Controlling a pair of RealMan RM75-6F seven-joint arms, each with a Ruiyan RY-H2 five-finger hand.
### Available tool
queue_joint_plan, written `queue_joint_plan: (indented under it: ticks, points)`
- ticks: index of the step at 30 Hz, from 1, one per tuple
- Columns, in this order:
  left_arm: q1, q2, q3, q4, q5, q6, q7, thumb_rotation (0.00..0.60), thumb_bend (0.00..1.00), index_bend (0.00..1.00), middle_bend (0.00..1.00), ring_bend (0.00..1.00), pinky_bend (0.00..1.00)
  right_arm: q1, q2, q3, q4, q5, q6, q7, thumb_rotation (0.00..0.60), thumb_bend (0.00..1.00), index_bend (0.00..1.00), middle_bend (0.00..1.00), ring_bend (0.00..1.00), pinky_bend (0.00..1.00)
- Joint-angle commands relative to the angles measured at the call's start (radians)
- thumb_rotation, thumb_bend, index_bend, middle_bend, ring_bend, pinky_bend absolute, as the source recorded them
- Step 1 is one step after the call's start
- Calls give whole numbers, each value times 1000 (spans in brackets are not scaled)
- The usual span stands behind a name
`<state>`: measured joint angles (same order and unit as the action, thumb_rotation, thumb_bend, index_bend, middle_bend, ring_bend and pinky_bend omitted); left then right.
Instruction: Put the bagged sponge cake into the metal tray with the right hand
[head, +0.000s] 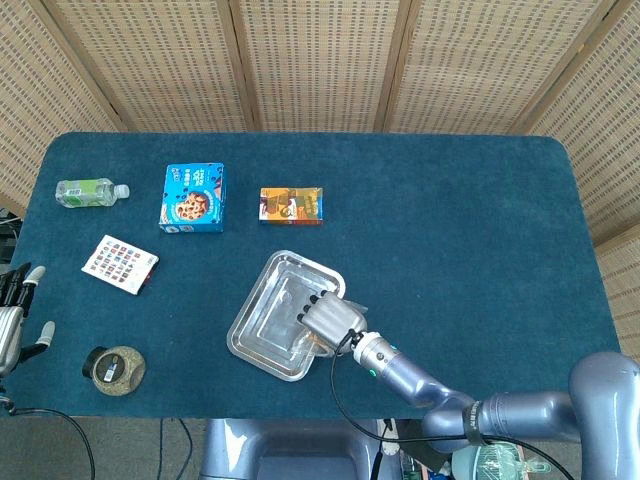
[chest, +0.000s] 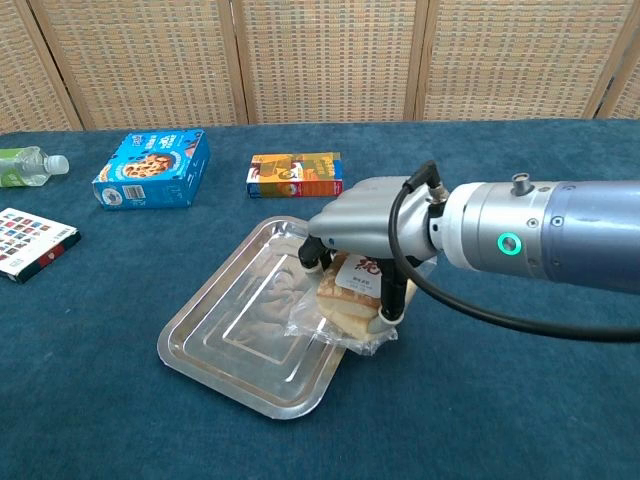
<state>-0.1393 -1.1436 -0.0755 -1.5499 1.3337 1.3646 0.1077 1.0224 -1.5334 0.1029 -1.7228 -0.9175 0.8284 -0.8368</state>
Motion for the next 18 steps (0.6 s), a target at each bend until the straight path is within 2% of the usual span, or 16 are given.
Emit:
queue_joint_plan:
  ticks: [1,11,18]
  points:
    - [0,0,0,1,-1,-1,-2,600,421,0,0,0,0,20,-12,7,6,24,10,-16,600,222,418,412,301,437]
    - [1,9,1,2,3,-5,-29,600,421,0,0,0,0,102,-71,25,43,137,38,-72,600,222,418,412,301,437]
    - [2,18,1,2,6,-6,-49,600,421,0,0,0,0,177,-151,62,135,224,41,-91,600,222,418,412,300,437]
